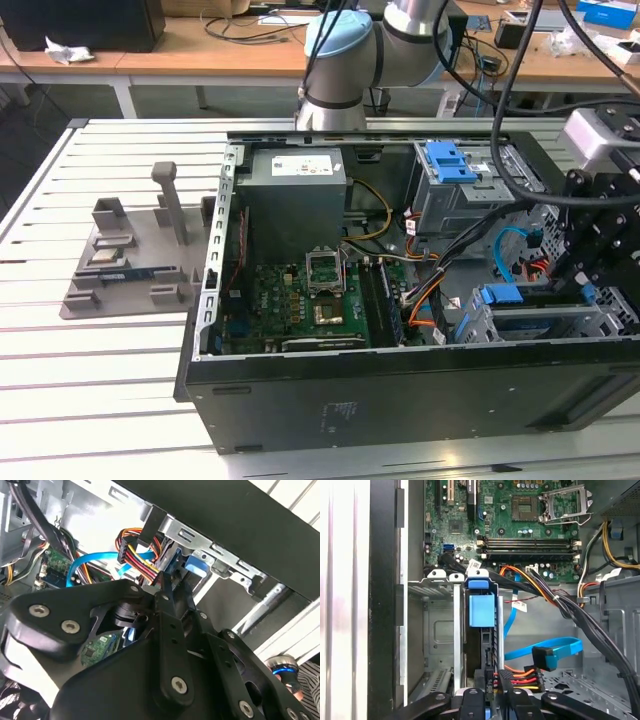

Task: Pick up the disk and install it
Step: 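Insert the first disk wire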

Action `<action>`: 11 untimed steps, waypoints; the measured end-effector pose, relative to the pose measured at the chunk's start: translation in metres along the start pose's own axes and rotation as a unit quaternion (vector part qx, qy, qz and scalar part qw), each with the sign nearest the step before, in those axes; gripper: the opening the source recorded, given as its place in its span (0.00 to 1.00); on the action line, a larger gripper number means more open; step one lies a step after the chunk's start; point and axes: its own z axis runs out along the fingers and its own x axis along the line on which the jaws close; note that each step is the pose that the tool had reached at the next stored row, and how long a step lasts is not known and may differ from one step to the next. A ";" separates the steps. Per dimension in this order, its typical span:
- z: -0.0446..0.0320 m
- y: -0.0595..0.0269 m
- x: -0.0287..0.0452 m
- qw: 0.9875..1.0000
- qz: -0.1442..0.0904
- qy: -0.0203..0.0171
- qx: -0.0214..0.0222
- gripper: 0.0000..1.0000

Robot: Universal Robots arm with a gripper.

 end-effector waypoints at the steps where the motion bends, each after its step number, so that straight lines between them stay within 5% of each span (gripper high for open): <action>1: -0.0029 0.0002 -0.0001 1.000 0.000 0.000 0.000 0.25; 5: -0.0197 0.0013 -0.0022 1.000 0.000 0.000 0.000 0.24; 7: -0.0311 0.0021 -0.0032 1.000 0.000 0.000 0.000 0.11; 11: -0.0478 0.0032 -0.0045 1.000 0.000 0.000 0.000 0.11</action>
